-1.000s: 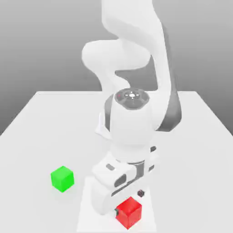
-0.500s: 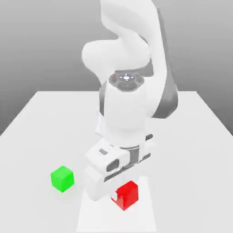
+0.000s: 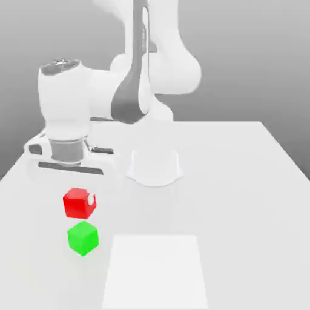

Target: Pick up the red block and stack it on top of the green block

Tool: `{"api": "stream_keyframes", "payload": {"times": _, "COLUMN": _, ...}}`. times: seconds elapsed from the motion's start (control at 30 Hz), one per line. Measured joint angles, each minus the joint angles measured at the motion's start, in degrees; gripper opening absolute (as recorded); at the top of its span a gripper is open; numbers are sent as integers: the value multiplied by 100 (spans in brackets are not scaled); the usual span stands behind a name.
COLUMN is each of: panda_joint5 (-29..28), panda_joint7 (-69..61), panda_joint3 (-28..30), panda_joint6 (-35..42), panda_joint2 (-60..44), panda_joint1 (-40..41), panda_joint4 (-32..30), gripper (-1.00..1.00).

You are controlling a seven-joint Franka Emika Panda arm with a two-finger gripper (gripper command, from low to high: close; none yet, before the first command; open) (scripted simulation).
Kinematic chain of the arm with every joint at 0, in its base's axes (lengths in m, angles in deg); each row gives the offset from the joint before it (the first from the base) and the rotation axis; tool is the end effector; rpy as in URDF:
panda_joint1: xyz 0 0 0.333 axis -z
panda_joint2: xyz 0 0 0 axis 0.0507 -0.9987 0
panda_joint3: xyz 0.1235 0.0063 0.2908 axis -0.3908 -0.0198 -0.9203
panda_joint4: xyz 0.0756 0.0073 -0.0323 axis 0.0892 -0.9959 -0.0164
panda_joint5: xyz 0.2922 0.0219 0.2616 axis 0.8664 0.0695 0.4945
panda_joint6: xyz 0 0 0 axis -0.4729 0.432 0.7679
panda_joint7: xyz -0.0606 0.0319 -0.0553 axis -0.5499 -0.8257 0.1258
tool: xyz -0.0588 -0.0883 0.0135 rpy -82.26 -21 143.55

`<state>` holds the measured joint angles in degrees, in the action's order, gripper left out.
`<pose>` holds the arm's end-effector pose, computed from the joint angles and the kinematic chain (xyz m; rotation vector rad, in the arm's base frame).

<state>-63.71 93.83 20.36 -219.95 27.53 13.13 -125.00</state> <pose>0.3257 -0.1687 0.2219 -2.7290 1.5434 -0.0009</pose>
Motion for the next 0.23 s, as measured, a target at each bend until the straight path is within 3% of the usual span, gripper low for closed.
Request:
{"api": "stream_keyframes", "payload": {"times": 0.13, "panda_joint5": 623, "panda_joint7": -435, "panda_joint3": -121, "panda_joint6": -637, "panda_joint2": -686, "panda_joint1": -35, "panda_joint4": 15, "gripper": -100}}
{"api": "stream_keyframes", "payload": {"times": 0.17, "panda_joint5": 766, "panda_joint7": -535, "panda_joint3": -182, "panda_joint6": -771, "panda_joint2": -833, "panda_joint1": 0, "panda_joint4": 17, "gripper": 100}}
{"api": "stream_keyframes", "payload": {"times": 0.23, "panda_joint5": 766, "panda_joint7": -535, "panda_joint3": -183, "panda_joint6": -771, "panda_joint2": -833, "panda_joint1": -3, "panda_joint4": 17, "gripper": 100}}
